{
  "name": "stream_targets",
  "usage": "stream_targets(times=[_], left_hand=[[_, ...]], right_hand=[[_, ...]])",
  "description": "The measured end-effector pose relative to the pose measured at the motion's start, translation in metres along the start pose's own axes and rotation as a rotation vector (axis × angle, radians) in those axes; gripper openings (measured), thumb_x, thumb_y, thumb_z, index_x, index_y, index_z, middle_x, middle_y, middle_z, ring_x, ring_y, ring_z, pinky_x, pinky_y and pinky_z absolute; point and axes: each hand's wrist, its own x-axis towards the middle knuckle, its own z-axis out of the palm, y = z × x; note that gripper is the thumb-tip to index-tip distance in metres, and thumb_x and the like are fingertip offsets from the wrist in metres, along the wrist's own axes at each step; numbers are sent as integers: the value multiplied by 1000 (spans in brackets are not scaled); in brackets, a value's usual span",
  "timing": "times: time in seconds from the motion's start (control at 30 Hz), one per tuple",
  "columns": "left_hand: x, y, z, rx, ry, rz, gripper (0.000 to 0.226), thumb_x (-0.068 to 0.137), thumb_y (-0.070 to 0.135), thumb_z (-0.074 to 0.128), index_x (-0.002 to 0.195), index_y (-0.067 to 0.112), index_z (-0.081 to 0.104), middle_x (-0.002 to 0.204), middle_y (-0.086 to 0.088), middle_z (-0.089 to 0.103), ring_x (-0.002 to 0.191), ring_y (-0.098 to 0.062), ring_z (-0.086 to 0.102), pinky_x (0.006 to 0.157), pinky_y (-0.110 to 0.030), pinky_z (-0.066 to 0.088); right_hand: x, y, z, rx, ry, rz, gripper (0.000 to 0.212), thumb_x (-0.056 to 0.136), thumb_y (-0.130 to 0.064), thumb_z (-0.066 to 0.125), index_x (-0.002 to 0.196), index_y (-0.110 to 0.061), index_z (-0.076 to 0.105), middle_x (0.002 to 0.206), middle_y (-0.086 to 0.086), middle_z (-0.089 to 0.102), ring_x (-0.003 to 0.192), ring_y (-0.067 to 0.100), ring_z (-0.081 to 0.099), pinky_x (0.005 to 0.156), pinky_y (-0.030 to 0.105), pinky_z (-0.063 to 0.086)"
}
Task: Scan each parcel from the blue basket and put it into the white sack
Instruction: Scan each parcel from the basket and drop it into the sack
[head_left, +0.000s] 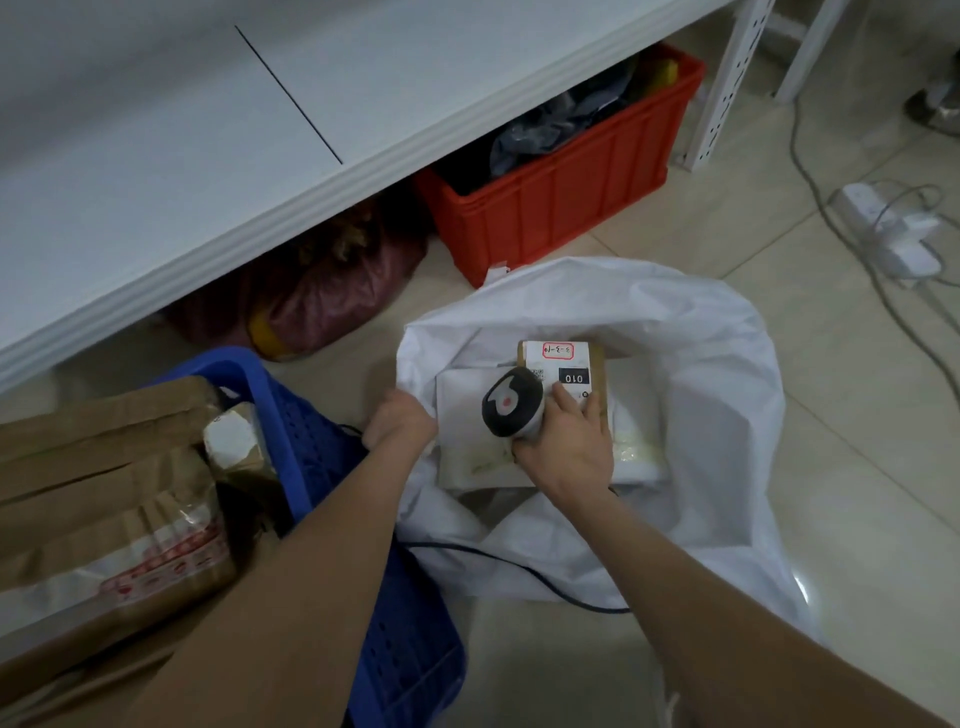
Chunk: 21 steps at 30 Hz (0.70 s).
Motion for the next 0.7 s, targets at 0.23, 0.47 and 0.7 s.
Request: stream_targets(times=[0.23, 0.47, 0.7], left_hand=[[-8, -4, -13, 89, 42, 130, 30, 90, 9, 48, 120, 5, 55, 122, -15, 58, 104, -29, 60, 77, -35, 53], [-31, 5, -112, -304, 136, 279, 22, 84, 13, 55, 64, 4, 55, 70, -14, 63, 55, -26, 64, 44, -30, 55], [-61, -22, -90, -200, -70, 157, 20, 89, 15, 57, 100, -2, 58, 92, -20, 66, 70, -25, 67, 60, -35, 59]], right_hand=[[0, -1, -7, -30, -83, 9, 62, 86, -36, 53, 145, -26, 37, 158, -10, 24, 148, 37, 4, 120, 45, 11], [2, -7, -10, -59, -206, 4, 62, 85, -33, 55, 144, -26, 37, 160, -7, 17, 147, 41, -1, 120, 50, 11], [-5, -9, -20, 76, -286, 58, 54, 79, -26, 58, 131, -14, 50, 140, 5, 41, 139, 37, 25, 115, 48, 27]])
